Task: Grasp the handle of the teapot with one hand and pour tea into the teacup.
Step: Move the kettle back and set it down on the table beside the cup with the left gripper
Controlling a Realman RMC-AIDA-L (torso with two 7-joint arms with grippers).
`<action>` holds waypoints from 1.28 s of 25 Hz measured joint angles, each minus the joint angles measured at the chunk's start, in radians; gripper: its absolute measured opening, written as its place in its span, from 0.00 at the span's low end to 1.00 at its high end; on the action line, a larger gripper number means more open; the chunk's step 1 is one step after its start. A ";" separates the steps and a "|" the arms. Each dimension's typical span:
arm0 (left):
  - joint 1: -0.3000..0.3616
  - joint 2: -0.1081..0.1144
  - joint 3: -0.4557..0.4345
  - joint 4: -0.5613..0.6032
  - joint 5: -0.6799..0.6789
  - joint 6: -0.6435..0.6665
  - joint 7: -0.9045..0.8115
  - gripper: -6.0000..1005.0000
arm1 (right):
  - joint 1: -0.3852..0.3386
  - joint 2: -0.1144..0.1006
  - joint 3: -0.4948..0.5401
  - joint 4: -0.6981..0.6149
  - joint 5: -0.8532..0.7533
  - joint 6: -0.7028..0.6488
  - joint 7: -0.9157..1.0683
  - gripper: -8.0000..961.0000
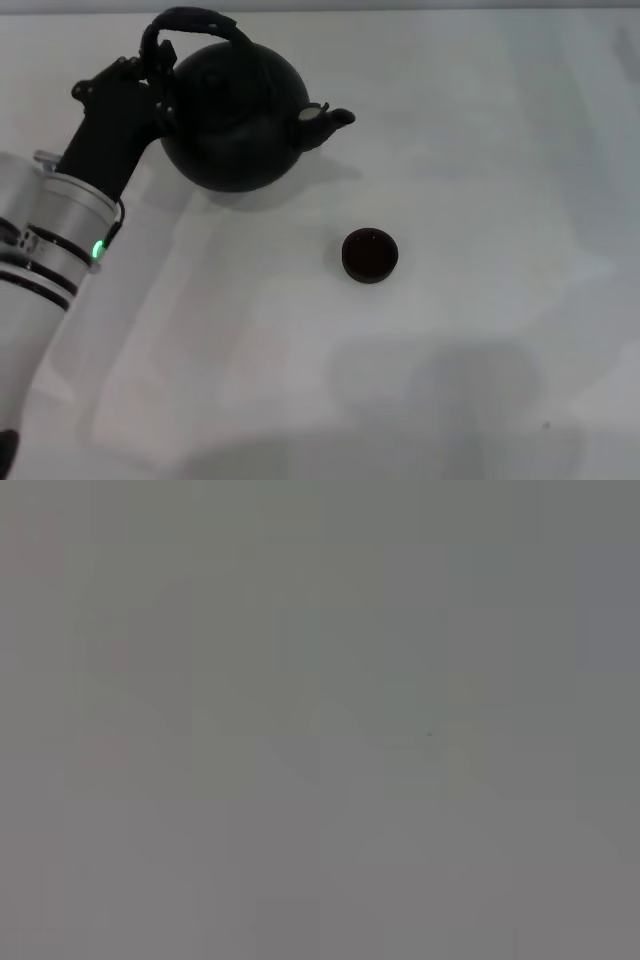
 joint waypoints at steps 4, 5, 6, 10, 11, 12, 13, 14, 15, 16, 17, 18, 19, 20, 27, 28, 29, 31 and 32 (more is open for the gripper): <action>0.015 0.001 0.113 0.046 -0.182 -0.003 0.092 0.09 | -0.004 -0.001 0.000 -0.002 0.000 0.000 0.000 0.87; 0.022 0.001 0.130 0.055 -0.212 -0.003 0.113 0.09 | -0.004 -0.002 0.000 -0.002 0.000 0.000 0.000 0.87; 0.029 0.001 0.146 0.066 -0.251 -0.004 0.136 0.09 | -0.005 -0.002 0.000 -0.002 0.000 0.000 0.000 0.87; 0.054 0.002 0.184 0.087 -0.334 -0.004 0.165 0.09 | -0.006 -0.002 0.000 -0.004 0.000 0.000 0.000 0.87; 0.058 0.002 0.189 0.088 -0.340 -0.004 0.166 0.09 | -0.006 -0.002 0.000 -0.004 0.000 0.000 0.000 0.87; 0.061 0.002 0.193 0.088 -0.344 -0.004 0.166 0.09 | -0.007 -0.002 0.000 -0.005 0.000 0.001 0.000 0.87; 0.064 0.003 0.194 0.087 -0.345 -0.004 0.166 0.09 | -0.007 -0.002 0.000 -0.006 0.000 0.001 0.000 0.87; 0.067 0.003 0.196 0.084 -0.346 -0.004 0.166 0.09 | -0.007 -0.002 0.000 -0.007 0.000 0.001 0.000 0.87; 0.068 0.003 0.196 0.081 -0.347 -0.004 0.164 0.09 | -0.007 -0.002 0.000 -0.007 0.000 0.001 0.000 0.87; 0.069 0.004 0.197 0.078 -0.349 -0.006 0.163 0.09 | -0.007 -0.002 0.000 -0.007 0.000 0.001 0.000 0.87; 0.070 0.004 0.197 0.077 -0.352 -0.008 0.162 0.09 | -0.007 -0.003 0.000 -0.007 0.000 0.001 0.000 0.87; 0.071 0.005 0.198 0.075 -0.356 -0.012 0.162 0.09 | -0.007 -0.003 0.000 -0.007 0.000 0.001 0.000 0.87; 0.071 0.005 0.198 0.073 -0.358 -0.013 0.162 0.09 | -0.007 -0.003 0.000 -0.008 0.000 0.001 0.000 0.87; 0.071 0.005 0.198 0.069 -0.361 -0.014 0.161 0.09 | -0.007 -0.003 0.000 -0.008 0.000 0.001 0.000 0.87; 0.063 0.006 0.198 0.052 -0.362 -0.059 0.155 0.10 | -0.007 -0.003 0.000 -0.005 0.000 0.001 0.000 0.87; 0.062 0.006 0.198 0.051 -0.362 -0.060 0.155 0.10 | -0.007 -0.003 0.000 -0.005 0.000 0.001 0.000 0.87; 0.061 0.006 0.198 0.051 -0.362 -0.061 0.154 0.10 | -0.007 -0.003 0.000 -0.005 0.000 0.001 0.000 0.87; 0.061 0.006 0.197 0.050 -0.363 -0.064 0.152 0.10 | -0.007 -0.003 0.000 -0.006 0.000 0.001 0.000 0.87; 0.061 0.006 0.197 0.049 -0.363 -0.064 0.147 0.10 | -0.007 -0.003 0.000 -0.007 0.000 0.001 0.000 0.87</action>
